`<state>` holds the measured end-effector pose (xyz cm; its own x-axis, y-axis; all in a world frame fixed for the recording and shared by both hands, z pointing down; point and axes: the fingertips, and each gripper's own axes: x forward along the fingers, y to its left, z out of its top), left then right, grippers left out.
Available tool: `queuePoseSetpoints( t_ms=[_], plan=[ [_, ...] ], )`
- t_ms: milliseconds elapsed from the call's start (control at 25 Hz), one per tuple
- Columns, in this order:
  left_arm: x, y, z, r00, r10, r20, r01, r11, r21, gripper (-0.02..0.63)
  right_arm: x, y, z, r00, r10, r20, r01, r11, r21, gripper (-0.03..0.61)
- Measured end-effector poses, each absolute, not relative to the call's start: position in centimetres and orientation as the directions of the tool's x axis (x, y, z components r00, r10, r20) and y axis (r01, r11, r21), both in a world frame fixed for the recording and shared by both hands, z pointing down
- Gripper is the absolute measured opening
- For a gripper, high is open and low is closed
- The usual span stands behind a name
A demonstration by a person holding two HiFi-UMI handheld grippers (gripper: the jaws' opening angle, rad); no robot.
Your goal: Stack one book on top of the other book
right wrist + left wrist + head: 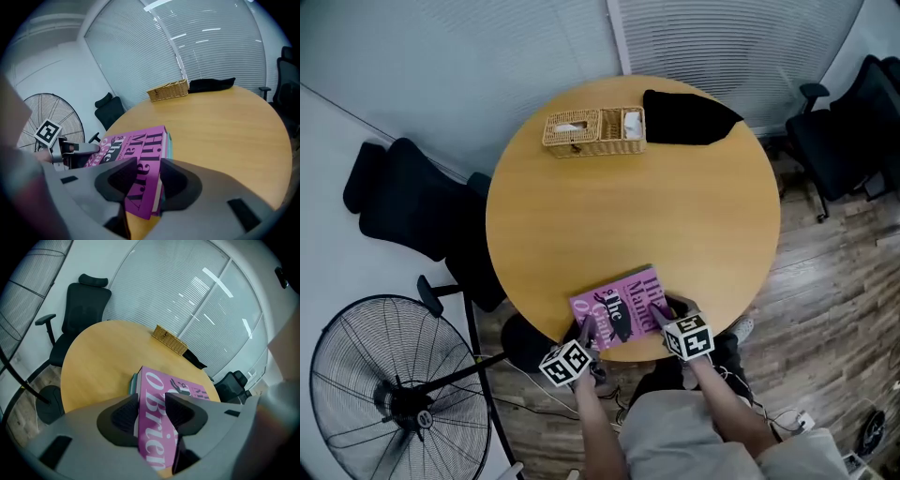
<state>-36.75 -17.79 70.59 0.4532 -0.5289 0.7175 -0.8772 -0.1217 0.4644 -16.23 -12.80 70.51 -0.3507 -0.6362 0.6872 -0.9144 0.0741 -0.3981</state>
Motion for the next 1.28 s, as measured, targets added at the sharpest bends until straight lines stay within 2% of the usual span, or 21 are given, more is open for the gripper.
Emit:
queuePoseSetpoints(
  t_ms=[1280],
  plan=[
    [-36.84,-17.44,70.55,0.463,-0.529,0.711,-0.871,-0.121,0.477,0.201,-16.18,-13.28,70.49,-0.374,-0.633,0.678,-0.908,0.101,-0.407,0.163]
  ],
)
